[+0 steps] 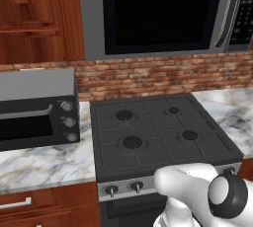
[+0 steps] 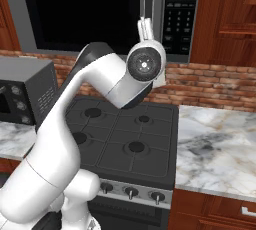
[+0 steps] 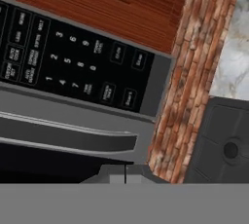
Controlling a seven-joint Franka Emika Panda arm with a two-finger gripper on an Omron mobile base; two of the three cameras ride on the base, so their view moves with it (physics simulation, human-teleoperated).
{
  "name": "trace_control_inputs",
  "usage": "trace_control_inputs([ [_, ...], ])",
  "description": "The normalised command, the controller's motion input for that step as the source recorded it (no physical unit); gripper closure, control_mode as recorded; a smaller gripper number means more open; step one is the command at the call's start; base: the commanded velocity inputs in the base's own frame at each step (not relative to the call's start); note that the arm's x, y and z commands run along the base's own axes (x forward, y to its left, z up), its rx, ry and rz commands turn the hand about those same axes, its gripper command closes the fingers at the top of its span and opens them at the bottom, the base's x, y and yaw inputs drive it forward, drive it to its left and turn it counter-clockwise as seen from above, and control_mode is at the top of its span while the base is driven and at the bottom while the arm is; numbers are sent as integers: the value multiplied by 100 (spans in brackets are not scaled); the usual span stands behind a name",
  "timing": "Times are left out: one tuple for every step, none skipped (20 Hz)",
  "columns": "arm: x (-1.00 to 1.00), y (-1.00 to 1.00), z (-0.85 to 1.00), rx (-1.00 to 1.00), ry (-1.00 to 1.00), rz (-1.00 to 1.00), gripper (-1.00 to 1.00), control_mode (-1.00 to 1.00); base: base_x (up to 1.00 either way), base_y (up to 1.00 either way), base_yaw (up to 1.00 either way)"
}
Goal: Transport the fish from the fridge to the microwave and turn on the microwave.
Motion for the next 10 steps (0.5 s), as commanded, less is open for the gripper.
trace_control_inputs([
  [0, -36, -26, 6, 0, 0, 100, -100, 0, 0, 0],
  [0, -34, -24, 6, 0, 0, 100, -100, 0, 0, 0],
  [3, -27, -22, 7, 0, 0, 100, -100, 0, 0, 0],
  [7, -25, -19, 8, 0, 0, 100, -100, 0, 0, 0],
  [4, -21, -14, 11, 0, 0, 100, -100, 0, 0, 0],
  [4, -18, -10, 12, 0, 0, 100, -100, 0, 0, 0],
  [2, -15, -6, 14, 0, 0, 100, -100, 0, 0, 0],
  [0, -9, 0, 15, 0, 0, 100, -100, 0, 0, 0],
  [9, 0, -4, 12, 0, 0, 100, -100, 0, 0, 0],
  [7, 0, -4, 12, 0, 0, 100, -100, 0, 0, 0],
])
